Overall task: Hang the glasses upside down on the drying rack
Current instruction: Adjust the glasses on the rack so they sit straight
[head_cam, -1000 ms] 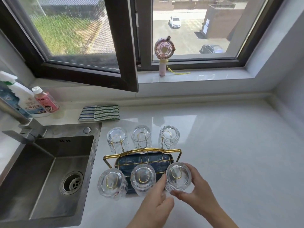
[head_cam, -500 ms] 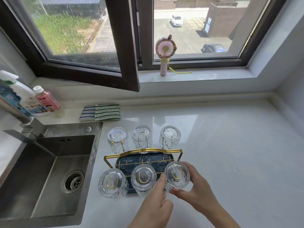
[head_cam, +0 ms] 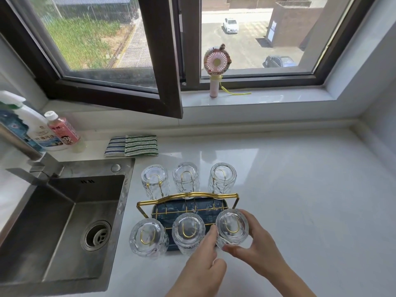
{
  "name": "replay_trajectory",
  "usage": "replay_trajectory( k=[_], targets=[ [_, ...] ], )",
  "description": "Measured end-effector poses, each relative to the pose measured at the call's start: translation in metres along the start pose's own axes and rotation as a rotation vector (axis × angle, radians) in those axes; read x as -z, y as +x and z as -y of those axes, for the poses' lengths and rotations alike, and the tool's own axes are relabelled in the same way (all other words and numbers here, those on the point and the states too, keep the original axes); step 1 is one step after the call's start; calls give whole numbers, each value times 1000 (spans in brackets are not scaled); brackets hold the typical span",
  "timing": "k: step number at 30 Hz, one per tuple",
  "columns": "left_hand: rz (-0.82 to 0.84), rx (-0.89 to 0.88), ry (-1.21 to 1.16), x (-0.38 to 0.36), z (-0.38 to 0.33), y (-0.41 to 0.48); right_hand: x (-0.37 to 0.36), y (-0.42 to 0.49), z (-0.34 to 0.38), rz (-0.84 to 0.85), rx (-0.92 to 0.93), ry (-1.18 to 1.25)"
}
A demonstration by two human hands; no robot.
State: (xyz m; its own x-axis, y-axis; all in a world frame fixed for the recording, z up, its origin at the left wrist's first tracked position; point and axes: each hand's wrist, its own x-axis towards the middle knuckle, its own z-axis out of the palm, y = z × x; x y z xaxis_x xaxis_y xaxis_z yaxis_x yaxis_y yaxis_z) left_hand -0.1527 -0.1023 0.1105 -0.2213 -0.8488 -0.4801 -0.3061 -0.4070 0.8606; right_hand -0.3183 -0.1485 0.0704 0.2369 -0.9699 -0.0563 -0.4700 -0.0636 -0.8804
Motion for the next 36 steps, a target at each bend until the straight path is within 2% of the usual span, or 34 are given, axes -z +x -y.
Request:
replay_trajectory(
  k=[6,10,13,15,19,21,24,30,36],
  targets=[
    [13,-8,37,7,-9,-13,9,-5,-8,65,-71,128],
    [47,-170,33,32,-28,-31,44,4,-15,23,-121,251],
    [-61,-262,93,60,-57,-20,66,27,-8,-28,-121,273],
    [-159,-331,250,75,-74,5,70,52,1,-48,-115,247],
    [-238,-389,764,94,-95,78,63,103,6,-8,-104,48],
    [-224,-345,935,97,-96,112,57,121,5,67,-126,-35],
    [-137,-292,1091,99,-93,147,54,135,4,165,-172,-32],
    [-31,-309,1064,110,-83,165,51,139,0,289,-131,-48],
    [-18,-340,1070,112,-84,162,43,139,5,236,-66,-49]
  ],
)
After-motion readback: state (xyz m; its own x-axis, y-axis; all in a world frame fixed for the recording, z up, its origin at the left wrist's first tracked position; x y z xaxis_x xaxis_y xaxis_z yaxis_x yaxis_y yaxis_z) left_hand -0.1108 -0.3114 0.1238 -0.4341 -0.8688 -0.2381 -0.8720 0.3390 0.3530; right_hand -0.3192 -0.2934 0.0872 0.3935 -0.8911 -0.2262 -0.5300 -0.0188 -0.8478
